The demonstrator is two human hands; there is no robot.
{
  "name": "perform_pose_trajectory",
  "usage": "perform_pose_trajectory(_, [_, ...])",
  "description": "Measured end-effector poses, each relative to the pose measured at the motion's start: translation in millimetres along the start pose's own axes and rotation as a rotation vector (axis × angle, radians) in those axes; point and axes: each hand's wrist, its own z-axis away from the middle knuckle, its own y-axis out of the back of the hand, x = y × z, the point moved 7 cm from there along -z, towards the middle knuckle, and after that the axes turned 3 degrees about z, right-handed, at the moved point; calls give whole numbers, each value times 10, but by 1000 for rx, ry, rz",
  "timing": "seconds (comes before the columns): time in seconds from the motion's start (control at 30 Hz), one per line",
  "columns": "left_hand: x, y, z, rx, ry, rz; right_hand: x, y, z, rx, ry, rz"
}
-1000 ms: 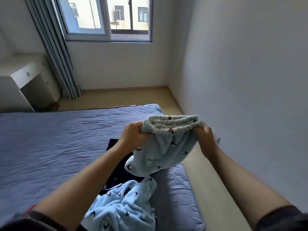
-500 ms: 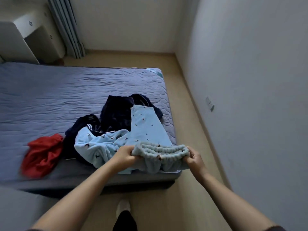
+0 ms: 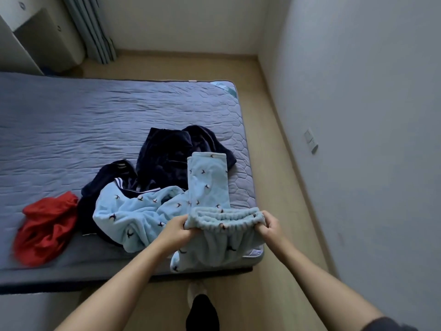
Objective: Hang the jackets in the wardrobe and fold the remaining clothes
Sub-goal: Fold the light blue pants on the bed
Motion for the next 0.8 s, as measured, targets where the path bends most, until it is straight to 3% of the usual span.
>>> perform_pose_trajectory(0.4, [19, 588, -2185, 305, 78, 168, -140, -152, -2298, 77, -52, -89])
perform_pose_trajectory(0.8, [-1110, 938, -4579, 538, 199, -39, 1066, -1069, -4942, 82, -59, -110])
